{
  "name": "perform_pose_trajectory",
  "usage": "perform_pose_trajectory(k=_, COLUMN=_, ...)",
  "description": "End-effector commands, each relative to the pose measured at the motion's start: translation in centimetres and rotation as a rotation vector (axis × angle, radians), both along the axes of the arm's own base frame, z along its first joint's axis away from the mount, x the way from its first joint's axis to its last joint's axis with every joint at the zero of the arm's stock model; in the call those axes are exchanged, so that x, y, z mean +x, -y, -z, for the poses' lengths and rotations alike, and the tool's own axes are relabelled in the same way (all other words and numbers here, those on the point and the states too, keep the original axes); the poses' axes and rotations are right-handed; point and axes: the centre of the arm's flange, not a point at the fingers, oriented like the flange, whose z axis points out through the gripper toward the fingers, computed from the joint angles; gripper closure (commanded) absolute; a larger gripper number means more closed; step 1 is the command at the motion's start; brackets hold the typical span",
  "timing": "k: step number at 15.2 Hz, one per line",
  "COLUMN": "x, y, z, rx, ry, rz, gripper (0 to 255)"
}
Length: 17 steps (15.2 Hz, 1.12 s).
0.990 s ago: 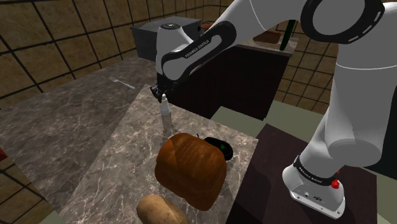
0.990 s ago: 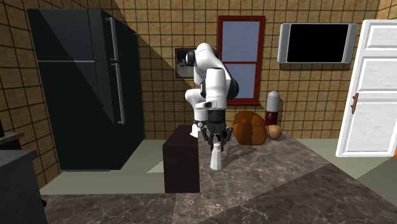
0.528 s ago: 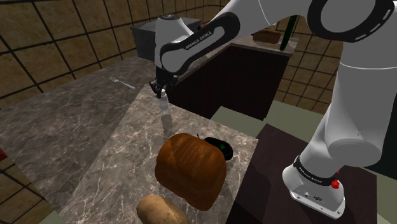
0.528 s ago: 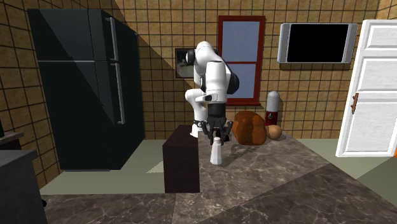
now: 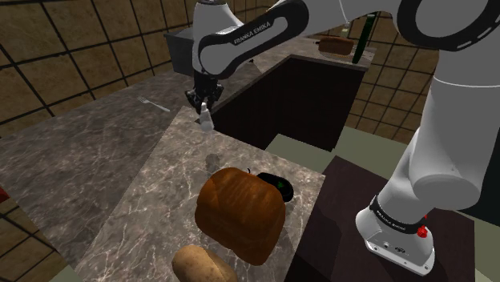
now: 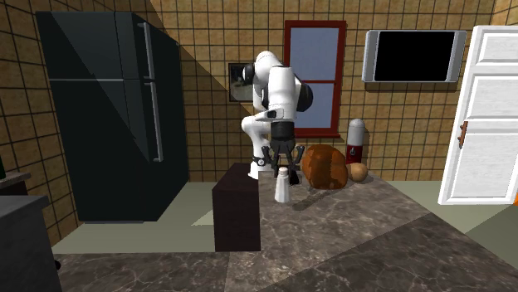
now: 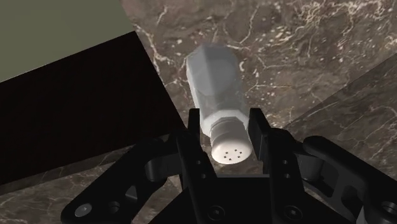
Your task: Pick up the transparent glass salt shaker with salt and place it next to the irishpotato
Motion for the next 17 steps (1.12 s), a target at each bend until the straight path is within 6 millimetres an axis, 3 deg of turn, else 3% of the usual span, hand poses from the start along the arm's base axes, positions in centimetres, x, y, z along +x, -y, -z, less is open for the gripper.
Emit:
perform_pose_trajectory(k=1, x=-0.1, y=-0.1, z=-1.1, rx=0.0, ry=0.0, rz=0.0, gripper=255)
perform_pose_trajectory(k=17, x=-0.1, y=-0.1, z=-9.5, rx=0.0, ry=0.0, rz=0.0, gripper=255)
